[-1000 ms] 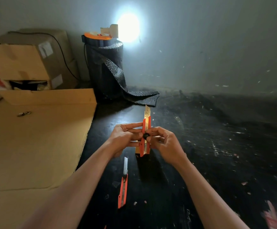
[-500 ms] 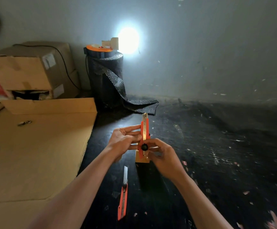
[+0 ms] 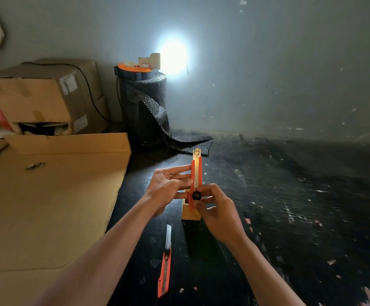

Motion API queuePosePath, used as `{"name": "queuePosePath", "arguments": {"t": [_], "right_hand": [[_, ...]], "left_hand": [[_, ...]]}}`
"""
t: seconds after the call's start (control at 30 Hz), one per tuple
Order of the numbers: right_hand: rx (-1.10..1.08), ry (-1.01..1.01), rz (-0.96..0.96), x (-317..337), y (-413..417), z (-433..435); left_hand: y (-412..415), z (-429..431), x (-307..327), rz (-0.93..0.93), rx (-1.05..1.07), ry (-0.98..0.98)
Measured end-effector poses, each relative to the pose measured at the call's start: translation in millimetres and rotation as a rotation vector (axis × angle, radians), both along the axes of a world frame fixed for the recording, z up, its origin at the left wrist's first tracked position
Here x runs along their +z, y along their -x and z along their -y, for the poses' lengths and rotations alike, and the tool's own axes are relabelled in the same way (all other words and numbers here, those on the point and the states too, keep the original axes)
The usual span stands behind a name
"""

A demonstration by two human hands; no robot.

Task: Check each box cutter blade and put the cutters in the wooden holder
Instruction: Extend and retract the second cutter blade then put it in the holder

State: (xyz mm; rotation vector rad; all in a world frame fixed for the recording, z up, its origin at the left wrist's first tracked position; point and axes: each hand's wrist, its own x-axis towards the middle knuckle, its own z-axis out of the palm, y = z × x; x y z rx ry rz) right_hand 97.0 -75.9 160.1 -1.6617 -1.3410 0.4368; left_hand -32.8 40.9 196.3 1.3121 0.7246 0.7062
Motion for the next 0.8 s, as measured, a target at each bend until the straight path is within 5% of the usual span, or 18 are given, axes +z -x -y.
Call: {"name": "queuePosePath", "arguments": {"t": [0.8], "right_hand": [[0.076, 0.066, 0.059, 9, -15, -7]], "left_hand": [[-6, -6, -2, 0.001, 0.024, 0.009]]}}
